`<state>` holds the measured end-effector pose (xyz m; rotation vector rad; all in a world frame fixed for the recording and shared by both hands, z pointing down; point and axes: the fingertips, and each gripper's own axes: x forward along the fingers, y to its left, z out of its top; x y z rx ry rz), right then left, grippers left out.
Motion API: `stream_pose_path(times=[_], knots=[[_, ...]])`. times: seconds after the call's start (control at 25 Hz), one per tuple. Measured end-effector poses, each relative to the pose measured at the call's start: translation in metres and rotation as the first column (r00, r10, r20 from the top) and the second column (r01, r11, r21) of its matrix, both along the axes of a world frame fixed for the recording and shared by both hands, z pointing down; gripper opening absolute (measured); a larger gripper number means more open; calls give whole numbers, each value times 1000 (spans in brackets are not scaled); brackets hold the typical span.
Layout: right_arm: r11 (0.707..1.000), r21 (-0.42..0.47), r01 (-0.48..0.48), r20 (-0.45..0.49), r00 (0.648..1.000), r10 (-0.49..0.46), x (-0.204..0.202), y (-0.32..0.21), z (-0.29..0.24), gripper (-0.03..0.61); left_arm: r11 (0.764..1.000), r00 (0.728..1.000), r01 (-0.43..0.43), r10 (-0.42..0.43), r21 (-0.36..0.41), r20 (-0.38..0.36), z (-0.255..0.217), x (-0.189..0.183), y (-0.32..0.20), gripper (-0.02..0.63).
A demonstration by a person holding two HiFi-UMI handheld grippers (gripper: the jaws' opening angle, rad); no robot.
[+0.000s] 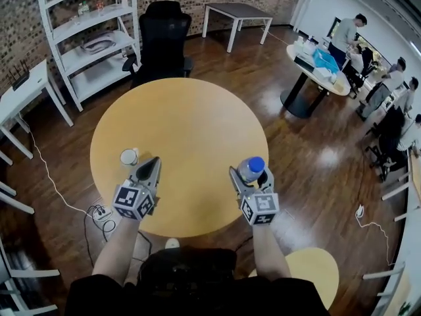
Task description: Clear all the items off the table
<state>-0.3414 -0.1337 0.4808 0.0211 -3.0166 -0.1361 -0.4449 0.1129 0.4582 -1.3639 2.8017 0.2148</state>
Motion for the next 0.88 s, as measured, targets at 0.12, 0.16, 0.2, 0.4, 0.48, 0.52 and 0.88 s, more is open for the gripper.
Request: stream_pose_path(times=[0.12, 0.16, 0.2, 0.4, 0.48, 0.52, 0.88], knots=[[1000, 30, -10, 4, 1000, 10, -17, 19, -3, 387, 999, 1000, -11, 12, 39, -5, -3, -21, 18, 0], [999, 31, -15, 5, 1000, 15, -21, 22, -4, 387, 999, 1000, -17, 17, 46, -3, -4, -26, 20, 0], [999, 30, -22, 3, 1000, 22, -24, 24, -4, 388, 998, 1000, -24, 24, 50, -2, -5, -30, 20, 0], [999, 6, -46, -16, 999, 46, -33, 21, 2, 387, 996, 998, -55, 57, 63, -24, 4, -43, 10, 0], [999, -8, -45, -24, 999, 45, -38, 16, 5, 388, 997, 998, -55, 57, 57, -36, 9, -49, 6, 0], [999, -18, -44, -29, 999, 44, -41, 13, 5, 388, 997, 998, -52, 54, 51, -42, 11, -52, 3, 0], [998, -68, -9, -44, 999, 6, -74, -12, 16, 388, 999, 995, -34, 36, 23, -92, 28, -72, -27, 0]])
